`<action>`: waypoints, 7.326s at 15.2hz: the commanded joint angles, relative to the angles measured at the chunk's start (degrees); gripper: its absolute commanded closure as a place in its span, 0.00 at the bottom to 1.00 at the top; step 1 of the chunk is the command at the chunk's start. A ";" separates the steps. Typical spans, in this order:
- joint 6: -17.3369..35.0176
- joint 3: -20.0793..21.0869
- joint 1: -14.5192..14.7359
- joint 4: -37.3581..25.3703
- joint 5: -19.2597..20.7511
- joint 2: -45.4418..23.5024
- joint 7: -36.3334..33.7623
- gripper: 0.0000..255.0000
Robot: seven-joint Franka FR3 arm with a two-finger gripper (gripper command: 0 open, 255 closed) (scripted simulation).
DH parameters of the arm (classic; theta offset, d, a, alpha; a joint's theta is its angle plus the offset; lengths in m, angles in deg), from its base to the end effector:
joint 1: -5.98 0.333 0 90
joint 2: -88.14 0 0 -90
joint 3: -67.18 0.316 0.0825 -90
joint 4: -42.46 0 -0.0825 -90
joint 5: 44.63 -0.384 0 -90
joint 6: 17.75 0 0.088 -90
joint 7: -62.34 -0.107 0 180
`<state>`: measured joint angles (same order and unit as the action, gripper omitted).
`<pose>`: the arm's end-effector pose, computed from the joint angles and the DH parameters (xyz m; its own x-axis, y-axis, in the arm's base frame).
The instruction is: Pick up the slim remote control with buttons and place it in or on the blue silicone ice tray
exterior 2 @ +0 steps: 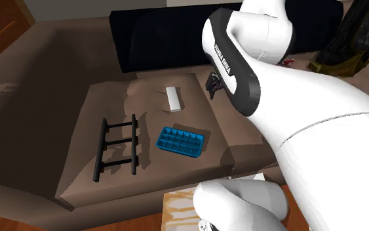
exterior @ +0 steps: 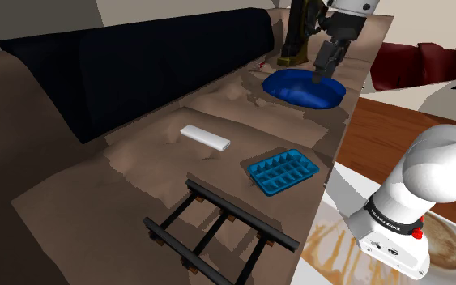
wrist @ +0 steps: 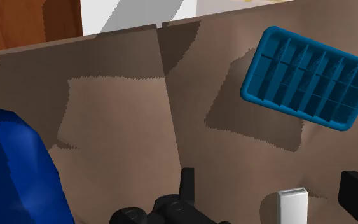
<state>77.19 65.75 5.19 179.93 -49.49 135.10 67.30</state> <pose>0.3061 -0.0057 0.5886 0.9953 0.0467 0.0852 0.0548 -0.9939 -0.0959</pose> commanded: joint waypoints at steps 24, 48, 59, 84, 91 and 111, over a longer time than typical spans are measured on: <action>22.71 14.49 3.86 -21.01 2.56 -48.05 -18.41 0.00; 26.88 14.71 8.48 -38.79 9.71 -72.98 -26.29 0.00; 26.88 14.71 8.48 -38.79 9.71 -72.98 -26.29 1.00; 14.00 15.84 7.62 -41.13 7.02 -62.18 -25.45 1.00; 18.95 16.66 6.99 -20.39 2.66 -45.88 -24.37 1.00; 19.00 17.02 13.13 15.69 -7.53 -9.27 -23.21 1.00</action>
<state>95.27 82.65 18.24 194.82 -56.87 125.93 44.05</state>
